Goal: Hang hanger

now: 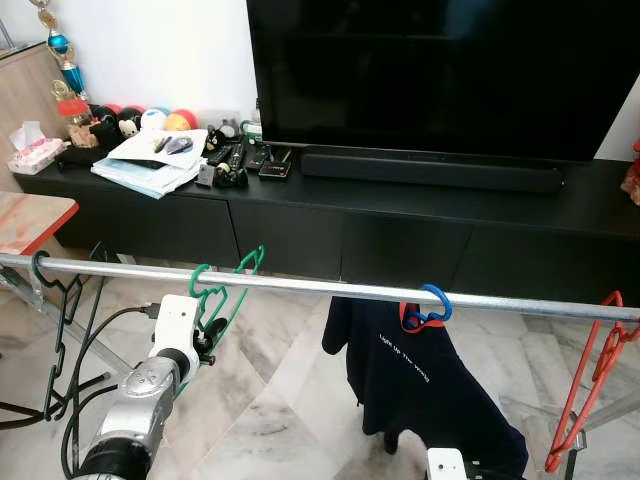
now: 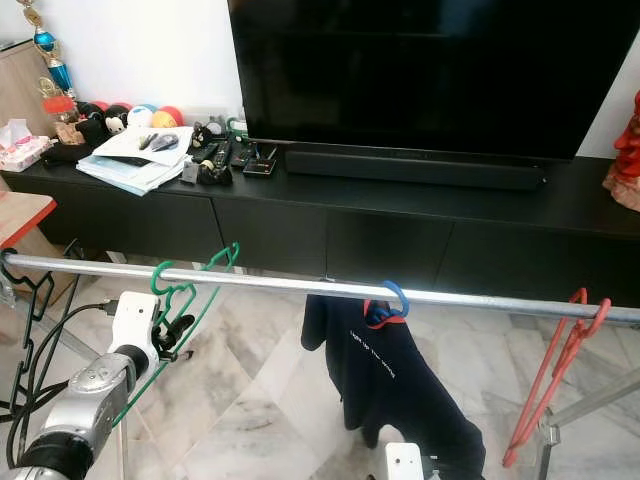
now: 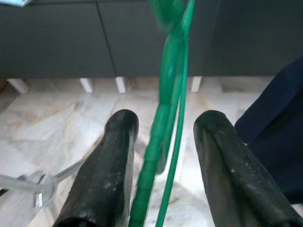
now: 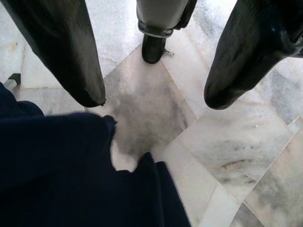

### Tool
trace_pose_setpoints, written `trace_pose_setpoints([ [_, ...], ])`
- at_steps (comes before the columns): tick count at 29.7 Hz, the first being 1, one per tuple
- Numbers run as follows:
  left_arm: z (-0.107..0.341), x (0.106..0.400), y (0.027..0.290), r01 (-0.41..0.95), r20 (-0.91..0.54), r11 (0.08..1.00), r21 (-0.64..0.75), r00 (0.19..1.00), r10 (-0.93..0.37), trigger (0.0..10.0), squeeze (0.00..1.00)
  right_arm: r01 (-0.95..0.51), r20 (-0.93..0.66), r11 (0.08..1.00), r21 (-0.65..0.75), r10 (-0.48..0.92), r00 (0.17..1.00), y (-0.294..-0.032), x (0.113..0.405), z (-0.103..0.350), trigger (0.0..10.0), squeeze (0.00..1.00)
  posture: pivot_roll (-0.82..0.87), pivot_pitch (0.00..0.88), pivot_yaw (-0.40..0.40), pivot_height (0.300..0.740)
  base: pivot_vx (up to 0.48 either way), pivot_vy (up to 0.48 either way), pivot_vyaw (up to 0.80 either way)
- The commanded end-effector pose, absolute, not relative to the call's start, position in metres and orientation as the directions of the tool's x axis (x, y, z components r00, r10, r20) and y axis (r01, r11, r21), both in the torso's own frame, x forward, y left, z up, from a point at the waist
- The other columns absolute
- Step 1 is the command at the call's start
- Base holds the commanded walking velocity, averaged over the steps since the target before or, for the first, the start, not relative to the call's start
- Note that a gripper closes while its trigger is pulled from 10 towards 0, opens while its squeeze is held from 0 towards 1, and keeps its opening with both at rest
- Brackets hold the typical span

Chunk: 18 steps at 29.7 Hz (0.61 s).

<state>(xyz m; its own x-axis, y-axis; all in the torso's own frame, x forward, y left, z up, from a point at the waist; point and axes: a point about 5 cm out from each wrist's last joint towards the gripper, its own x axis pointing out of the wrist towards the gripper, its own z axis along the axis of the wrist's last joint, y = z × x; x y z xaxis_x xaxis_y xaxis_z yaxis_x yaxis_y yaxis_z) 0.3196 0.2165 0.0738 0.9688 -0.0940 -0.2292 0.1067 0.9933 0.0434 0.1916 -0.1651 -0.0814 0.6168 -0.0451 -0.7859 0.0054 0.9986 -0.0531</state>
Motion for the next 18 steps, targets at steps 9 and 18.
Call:
trace_pose_setpoints([
  [9,0.083,0.296,0.227,0.123,-0.174,0.992,0.014,0.978,-0.119,10.0,1.00,0.011,-0.793,0.999,-0.046,-0.043,0.608,-0.164,0.190,-0.082,10.0,0.00,0.07,0.020,0.035,0.740,0.000,0.000,0.00],
  [18,0.098,0.268,0.237,0.127,-0.061,0.989,-0.081,0.989,-0.132,10.0,1.00,0.011,-0.794,0.999,-0.049,-0.045,0.606,-0.165,0.191,-0.082,10.0,0.00,0.08,0.033,0.033,0.740,0.000,0.000,0.00],
])
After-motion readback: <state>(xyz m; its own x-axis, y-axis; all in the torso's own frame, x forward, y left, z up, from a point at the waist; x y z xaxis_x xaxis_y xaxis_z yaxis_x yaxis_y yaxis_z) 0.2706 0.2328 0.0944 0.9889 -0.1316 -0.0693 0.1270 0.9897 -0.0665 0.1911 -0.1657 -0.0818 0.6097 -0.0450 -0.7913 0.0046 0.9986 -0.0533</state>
